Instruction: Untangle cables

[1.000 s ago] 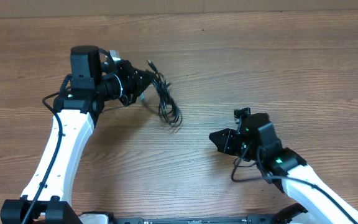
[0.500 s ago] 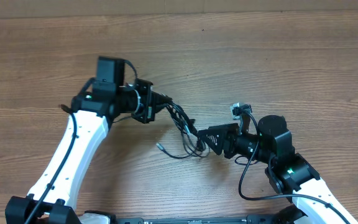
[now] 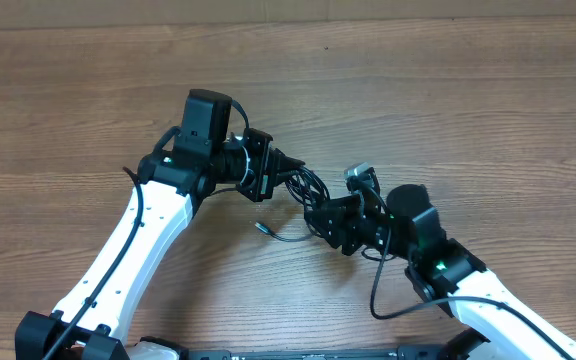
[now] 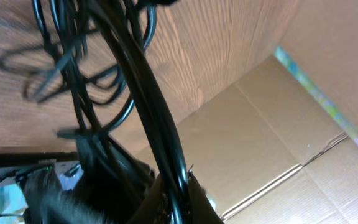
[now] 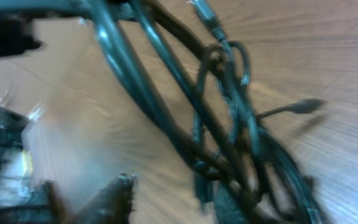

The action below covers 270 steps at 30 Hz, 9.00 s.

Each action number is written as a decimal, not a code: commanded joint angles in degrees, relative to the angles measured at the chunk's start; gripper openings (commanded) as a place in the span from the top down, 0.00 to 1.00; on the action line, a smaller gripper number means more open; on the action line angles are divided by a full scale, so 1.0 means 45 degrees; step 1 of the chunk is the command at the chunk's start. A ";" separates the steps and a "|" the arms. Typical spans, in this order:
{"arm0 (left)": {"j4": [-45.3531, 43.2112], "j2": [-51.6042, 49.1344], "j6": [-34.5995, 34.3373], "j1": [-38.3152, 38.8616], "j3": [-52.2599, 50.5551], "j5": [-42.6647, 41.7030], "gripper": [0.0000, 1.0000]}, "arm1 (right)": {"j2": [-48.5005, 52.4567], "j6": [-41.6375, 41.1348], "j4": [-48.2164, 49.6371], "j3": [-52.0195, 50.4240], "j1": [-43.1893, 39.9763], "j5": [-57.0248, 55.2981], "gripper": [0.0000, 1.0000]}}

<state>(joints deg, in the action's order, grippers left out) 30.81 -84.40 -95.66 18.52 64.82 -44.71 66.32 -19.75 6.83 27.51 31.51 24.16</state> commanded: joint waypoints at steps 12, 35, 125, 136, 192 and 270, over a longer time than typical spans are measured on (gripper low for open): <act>0.0117 0.0175 0.8150 0.0141 0.0214 0.3196 0.55 | -0.2259 -0.1817 0.1200 0.1205 -0.1545 0.4177 0.96; 0.4435 -0.0437 0.9340 0.1141 -0.0481 0.9734 0.28 | -0.1438 -0.1885 -0.3152 0.1205 -0.2021 0.1151 0.38; -0.0593 -0.2977 1.3498 0.1331 -0.2637 1.3464 0.28 | -0.1438 -0.1273 -0.6023 0.1205 -0.4945 0.1005 0.00; -0.1953 -0.3696 1.3493 0.0937 -0.2637 1.1905 0.36 | -0.1438 -0.1273 -0.5935 0.1205 -0.4945 0.0869 0.00; 0.1185 0.0126 2.1978 0.0903 0.1846 -0.4274 0.96 | -0.1433 -0.9063 -0.0272 0.1205 -0.2409 0.1282 0.47; -0.6062 0.0874 1.4634 0.0918 0.1923 -0.5974 0.96 | -0.0903 -0.5071 0.1020 0.1219 -0.2161 0.0233 0.32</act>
<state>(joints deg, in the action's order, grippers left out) 4.23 -81.82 -28.47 22.28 72.51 -69.54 61.56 -38.76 10.90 31.92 19.62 31.20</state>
